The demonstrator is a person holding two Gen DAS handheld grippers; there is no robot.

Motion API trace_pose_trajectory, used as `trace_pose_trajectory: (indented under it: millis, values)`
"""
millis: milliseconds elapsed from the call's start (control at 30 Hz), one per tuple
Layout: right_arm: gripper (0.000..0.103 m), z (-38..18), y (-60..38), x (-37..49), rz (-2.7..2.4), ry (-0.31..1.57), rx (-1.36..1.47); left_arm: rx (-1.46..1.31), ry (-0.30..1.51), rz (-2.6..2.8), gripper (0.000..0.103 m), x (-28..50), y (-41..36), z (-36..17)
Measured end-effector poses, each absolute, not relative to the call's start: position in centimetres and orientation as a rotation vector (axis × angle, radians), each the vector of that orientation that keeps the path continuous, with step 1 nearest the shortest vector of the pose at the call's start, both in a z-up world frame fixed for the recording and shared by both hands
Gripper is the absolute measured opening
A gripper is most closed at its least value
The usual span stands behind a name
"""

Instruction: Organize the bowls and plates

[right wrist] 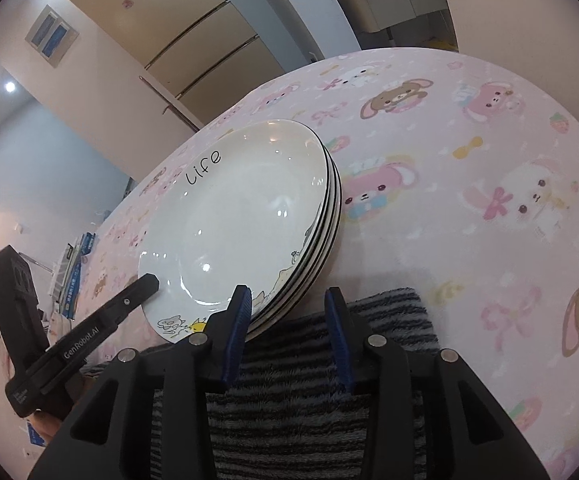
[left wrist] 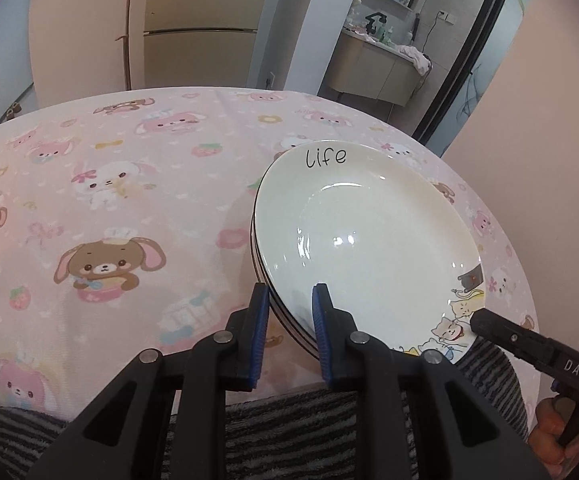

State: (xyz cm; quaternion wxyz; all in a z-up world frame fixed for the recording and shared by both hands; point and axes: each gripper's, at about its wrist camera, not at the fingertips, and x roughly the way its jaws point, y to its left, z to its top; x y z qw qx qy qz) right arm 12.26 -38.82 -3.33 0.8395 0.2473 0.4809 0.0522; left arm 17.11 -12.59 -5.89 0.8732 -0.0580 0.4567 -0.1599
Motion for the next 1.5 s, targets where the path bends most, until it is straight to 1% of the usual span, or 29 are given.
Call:
trace_pose_trajectory:
  millis: [33, 100, 133, 167, 200, 233, 267, 333, 367, 433, 500, 567, 600, 667, 733, 767, 833, 933, 1067, 1233, 1333, 1500]
  values:
    - [0.043, -3.4, -38.8, 12.2, 0.102, 1.015, 0.518, -0.124, 0.953, -0.336, 0.02, 17.1, -12.5, -5.9]
    - [0.051, -3.4, -38.7, 12.0, 0.08, 1.001, 0.491, -0.118, 0.946, -0.336, 0.02, 17.0, -12.6, -5.9]
    - [0.052, -3.4, -38.5, 12.0, 0.071, 0.992, 0.475, -0.109, 0.937, -0.333, 0.021, 16.9, -12.6, -5.9]
    - [0.055, -3.4, -38.4, 11.9, 0.063, 0.984, 0.461, -0.086, 0.922, -0.324, 0.024, 16.6, -12.9, -5.9]
    - [0.056, -3.3, -38.2, 11.7, 0.056, 0.975, 0.448, -0.061, 0.911, -0.313, 0.028, 16.5, -13.1, -5.8]
    - [0.056, -3.3, -38.1, 11.7, 0.05, 0.968, 0.436, -0.038, 0.905, -0.303, 0.039, 16.3, -13.2, -5.9]
    - [0.056, -3.2, -37.9, 11.6, 0.044, 0.961, 0.423, -0.037, 0.9, -0.308, 0.045, 16.2, -13.2, -5.9]
    - [0.056, -3.0, -37.6, 11.6, 0.036, 0.954, 0.398, -0.054, 0.885, -0.325, 0.049, 15.9, -12.9, -5.4]
    - [0.056, -3.0, -37.4, 11.6, 0.034, 0.958, 0.393, -0.06, 0.87, -0.323, 0.055, 15.8, -12.7, -5.1]
    - [0.056, -2.8, -37.4, 11.7, 0.04, 0.967, 0.394, -0.06, 0.83, -0.303, 0.064, 15.2, -12.3, -4.2]
    - [0.056, -2.6, -37.3, 11.5, 0.049, 0.967, 0.395, -0.049, 0.769, -0.279, 0.067, 14.1, -11.9, -2.9]
    - [0.056, -2.1, -37.0, 11.2, 0.057, 0.96, 0.383, -0.038, 0.7, -0.279, 0.077, 12.8, -11.6, -1.4]
    - [0.056, -1.9, -36.8, 11.0, 0.062, 0.958, 0.372, -0.036, 0.654, -0.286, 0.08, 12.0, -11.4, -0.5]
    - [0.056, -1.1, -36.3, 10.6, 0.067, 0.941, 0.338, -0.017, 0.559, -0.271, 0.093, 10.7, -11.1, 1.0]
    - [0.056, 0.1, -36.1, 9.9, 0.056, 0.901, 0.308, 0.002, 0.462, -0.247, 0.1, 9.2, -10.7, 2.4]
    - [0.056, 0.7, -35.9, 9.6, 0.053, 0.878, 0.295, 0.012, 0.41, -0.229, 0.102, 8.4, -10.5, 3.1]
    - [0.056, 2.3, -35.6, 8.7, 0.04, 0.811, 0.256, 0.039, 0.334, -0.217, 0.102, 6.8, -10.0, 4.5]
    - [0.056, 4.9, -34.6, 7.1, 0.042, 0.696, 0.201, 0.094, 0.274, -0.234, 0.102, 4.7, -9.4, 6.0]
    - [0.056, 7.6, -33.2, 6.0, 0.106, 0.628, 0.199, 0.131, 0.153, -0.192, 0.102, 2.1, -6.9, 8.0]
    - [0.056, 10.5, -30.8, 4.7, 0.144, 0.523, 0.175, 0.046, 0.086, -0.135, 0.102, 0.4, -2.2, 10.2]
    - [0.06, 11.3, -29.0, 4.1, 0.16, 0.463, 0.151, 0.067, 0.036, -0.084, 0.102, -1.2, -0.4, 10.8]
    - [0.061, 10.8, -24.9, 4.3, 0.173, 0.45, 0.059, -0.029, 0.063, -0.132, 0.102, -2.7, 3.7, 11.2]
